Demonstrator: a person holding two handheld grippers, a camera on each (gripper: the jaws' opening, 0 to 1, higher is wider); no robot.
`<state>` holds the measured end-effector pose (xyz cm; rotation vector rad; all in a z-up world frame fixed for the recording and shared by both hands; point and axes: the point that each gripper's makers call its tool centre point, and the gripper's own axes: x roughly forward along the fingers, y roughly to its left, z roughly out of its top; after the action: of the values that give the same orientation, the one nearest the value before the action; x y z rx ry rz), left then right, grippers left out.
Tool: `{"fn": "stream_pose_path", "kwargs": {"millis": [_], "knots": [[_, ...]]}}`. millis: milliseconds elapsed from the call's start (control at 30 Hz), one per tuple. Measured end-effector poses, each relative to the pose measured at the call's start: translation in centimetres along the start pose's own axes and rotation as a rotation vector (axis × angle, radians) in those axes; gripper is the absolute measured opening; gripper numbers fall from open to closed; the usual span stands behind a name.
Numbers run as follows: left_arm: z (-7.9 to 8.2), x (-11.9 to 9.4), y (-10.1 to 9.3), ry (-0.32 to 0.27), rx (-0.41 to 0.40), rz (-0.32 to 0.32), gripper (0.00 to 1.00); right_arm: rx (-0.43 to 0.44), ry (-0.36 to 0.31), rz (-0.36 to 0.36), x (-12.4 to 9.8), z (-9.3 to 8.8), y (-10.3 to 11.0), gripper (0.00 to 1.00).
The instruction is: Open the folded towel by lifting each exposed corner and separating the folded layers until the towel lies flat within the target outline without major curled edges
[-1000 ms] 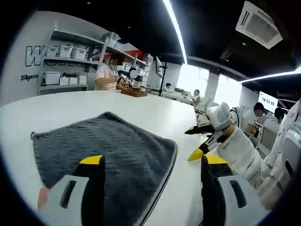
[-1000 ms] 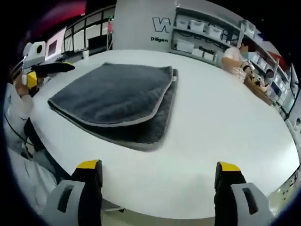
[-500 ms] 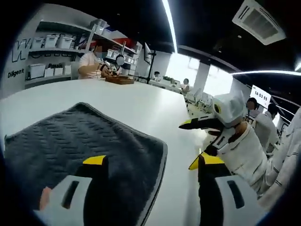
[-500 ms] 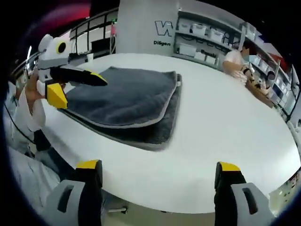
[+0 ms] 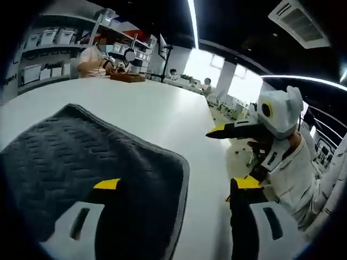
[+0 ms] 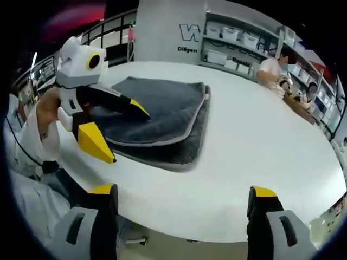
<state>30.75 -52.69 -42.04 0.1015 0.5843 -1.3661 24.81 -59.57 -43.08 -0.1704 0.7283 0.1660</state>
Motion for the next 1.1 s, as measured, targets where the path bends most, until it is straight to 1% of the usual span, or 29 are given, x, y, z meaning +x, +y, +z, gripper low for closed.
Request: {"fn": "stream_pose_path", "kwargs": {"millis": [67,233,300,333,367,400,433,467,533,600,667,800,900,933,967,1100], "knots": [[0.1,0.6,0.4,0.000,0.022,0.019,0.77,0.004,-0.006,-0.003,-0.1,0.1,0.0,0.99],[0.6,1.3,0.6,-0.013,0.032,0.048,0.73,0.003,-0.008,-0.003,-0.4,0.0,0.1,0.98],[0.8,1.8,1.0,-0.008,0.072,0.070,0.68,0.003,-0.007,0.000,-0.4,0.0,0.1,0.98],[0.8,2.0,1.0,-0.004,0.087,0.081,0.63,0.002,-0.007,0.000,-0.5,-0.1,0.1,0.97],[1.2,2.2,1.1,-0.027,0.102,0.111,0.57,0.002,-0.005,0.001,-0.6,-0.2,0.0,0.97],[1.4,2.3,1.0,-0.037,0.118,0.119,0.51,0.001,-0.005,0.002,-0.6,-0.3,0.0,0.97],[1.2,2.5,0.5,-0.031,0.175,0.107,0.46,0.003,-0.005,0.002,-0.7,-0.4,-0.1,0.97],[1.0,2.7,0.2,-0.024,0.162,0.098,0.45,0.005,-0.005,0.002,-0.8,-0.5,-0.2,0.97],[1.1,2.9,0.2,-0.029,0.139,0.099,0.47,0.008,-0.007,0.000,-1.0,-0.6,-0.4,0.97],[1.2,3.0,0.4,-0.033,0.149,0.114,0.44,0.009,-0.008,-0.001,-1.2,-0.7,-0.5,0.96],[1.5,2.9,0.7,-0.053,0.167,0.137,0.37,0.010,-0.008,0.001,-1.2,-0.7,-0.6,0.96],[1.9,3.0,0.5,-0.073,0.157,0.115,0.23,0.011,-0.002,0.011,-1.2,-0.8,-0.4,0.95],[2.0,3.1,0.2,-0.078,0.165,0.104,0.03,0.020,0.010,0.024,-1.2,-1.0,-0.2,0.93],[2.1,3.2,0.1,-0.087,0.164,0.099,0.04,0.022,0.010,0.025,-1.2,-1.0,-0.2,0.93],[2.1,3.3,0.1,-0.090,0.164,0.102,0.03,0.024,0.010,0.024,-1.2,-1.0,-0.2,0.93],[1.9,3.6,0.0,-0.083,0.161,0.099,0.02,0.022,0.009,0.020,-1.4,-0.9,-0.3,0.92]]}}
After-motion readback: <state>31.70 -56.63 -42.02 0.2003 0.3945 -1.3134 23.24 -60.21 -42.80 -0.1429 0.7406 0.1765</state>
